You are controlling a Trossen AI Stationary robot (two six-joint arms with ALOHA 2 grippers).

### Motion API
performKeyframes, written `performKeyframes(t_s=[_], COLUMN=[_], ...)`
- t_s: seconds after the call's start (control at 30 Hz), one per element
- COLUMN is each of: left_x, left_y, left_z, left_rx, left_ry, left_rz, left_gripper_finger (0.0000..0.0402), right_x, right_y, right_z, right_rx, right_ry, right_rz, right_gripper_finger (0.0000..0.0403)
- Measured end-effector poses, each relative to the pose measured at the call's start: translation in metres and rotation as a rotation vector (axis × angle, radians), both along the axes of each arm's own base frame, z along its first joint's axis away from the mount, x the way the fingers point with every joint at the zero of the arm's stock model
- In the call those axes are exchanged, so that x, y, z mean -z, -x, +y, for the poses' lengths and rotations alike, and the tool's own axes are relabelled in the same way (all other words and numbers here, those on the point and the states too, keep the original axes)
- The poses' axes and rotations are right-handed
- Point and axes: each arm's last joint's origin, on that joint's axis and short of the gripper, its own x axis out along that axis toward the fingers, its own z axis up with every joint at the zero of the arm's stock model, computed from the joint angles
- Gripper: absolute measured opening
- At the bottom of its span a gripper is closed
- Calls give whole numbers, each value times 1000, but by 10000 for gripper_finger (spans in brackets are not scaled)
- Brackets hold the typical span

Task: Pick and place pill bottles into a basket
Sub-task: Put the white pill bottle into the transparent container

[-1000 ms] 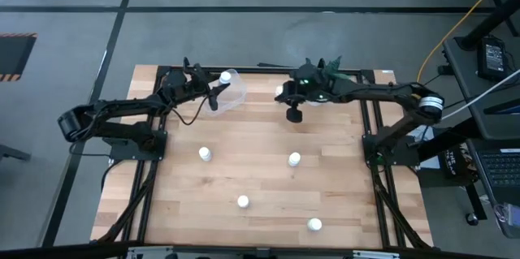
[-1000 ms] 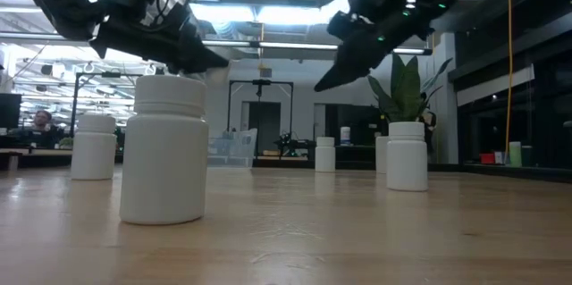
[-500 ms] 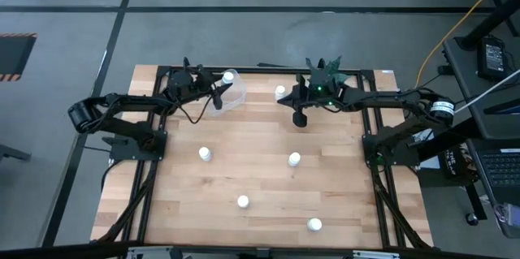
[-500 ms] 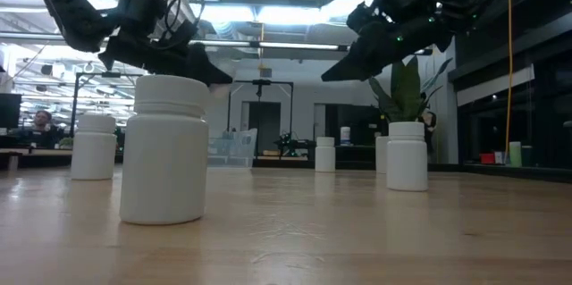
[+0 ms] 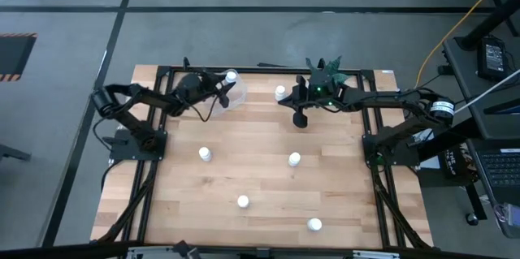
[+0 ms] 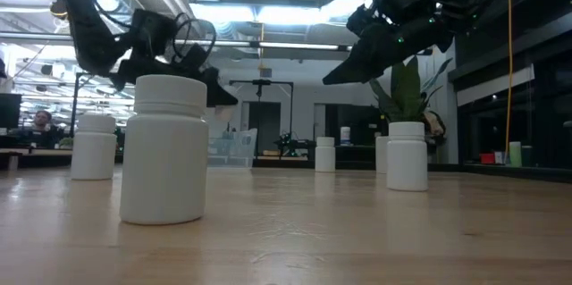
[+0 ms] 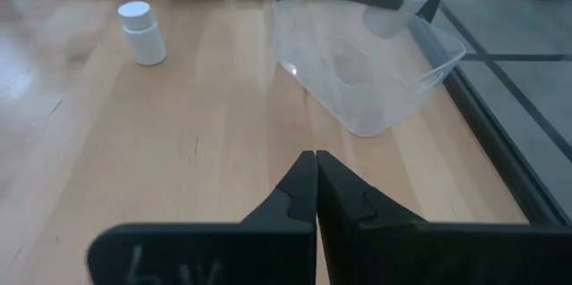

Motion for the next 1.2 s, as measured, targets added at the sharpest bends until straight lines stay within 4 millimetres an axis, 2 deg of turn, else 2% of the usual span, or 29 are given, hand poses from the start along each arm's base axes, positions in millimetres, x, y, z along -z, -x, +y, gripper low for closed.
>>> performKeyframes(t_s=[0.57, 1.2], left_x=[28, 30], left_y=[-5, -5], left_z=[7, 8], left_rx=[-69, -114], left_ry=[27, 24], left_rz=[7, 16], left_gripper_finger=[169, 169], right_x=[1, 1], right_y=[0, 0], right_z=[0, 0], right_rx=[3, 3], right_ry=[-10, -12], right_rz=[9, 11], right_gripper_finger=[1, 6])
